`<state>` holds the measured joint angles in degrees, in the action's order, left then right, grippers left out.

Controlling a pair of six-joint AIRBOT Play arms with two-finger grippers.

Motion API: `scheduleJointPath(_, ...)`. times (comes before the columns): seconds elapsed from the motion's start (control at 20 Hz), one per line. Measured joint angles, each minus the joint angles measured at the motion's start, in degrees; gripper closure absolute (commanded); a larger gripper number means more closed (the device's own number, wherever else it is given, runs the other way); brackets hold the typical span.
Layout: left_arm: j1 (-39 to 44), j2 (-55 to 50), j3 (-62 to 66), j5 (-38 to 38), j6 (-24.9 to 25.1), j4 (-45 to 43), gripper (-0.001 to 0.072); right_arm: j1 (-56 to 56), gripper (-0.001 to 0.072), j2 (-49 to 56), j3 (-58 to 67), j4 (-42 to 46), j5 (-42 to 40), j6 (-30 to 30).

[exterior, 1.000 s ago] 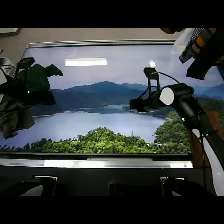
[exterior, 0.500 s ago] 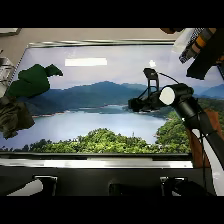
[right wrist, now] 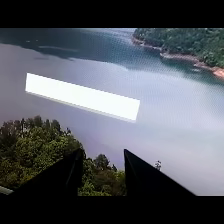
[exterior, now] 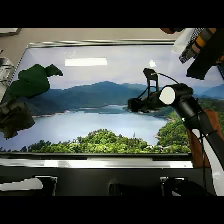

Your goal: Fold the clothes and pants, and hang the long-sleeved shirts on hangers.

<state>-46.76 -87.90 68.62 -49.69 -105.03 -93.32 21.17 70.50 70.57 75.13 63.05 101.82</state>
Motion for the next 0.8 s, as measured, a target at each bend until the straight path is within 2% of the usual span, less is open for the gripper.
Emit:
scheduleJointPath(0.05,-0.1,-0.9,0.0,0.0,0.0,0.7,0.0674,0.0,0.0389,0.0,0.0,-0.1,0.0,0.0)
scheduleJointPath(0.25,0.5,-2.1,0.0,-1.2,4.5,9.4,0.0694,0.0,0.0390,0.0,0.0,-0.4,0.0,0.2)
scheduleJointPath(0.4,4.7,-0.8,0.0,-5.1,7.6,17.4,0.0696,0.0,0.0392,-0.2,0.0,-0.2,0.1,2.5)
scheduleJointPath(0.65,20.6,5.3,0.0,-11.5,9.3,24.0,0.0695,0.0,0.0409,-3.0,0.0,4.1,1.9,6.6)
scheduleJointPath(0.8,33.1,8.0,0.0,-13.4,8.2,30.9,0.0695,0.0,0.0410,-6.4,0.0,10.0,5.0,7.4)
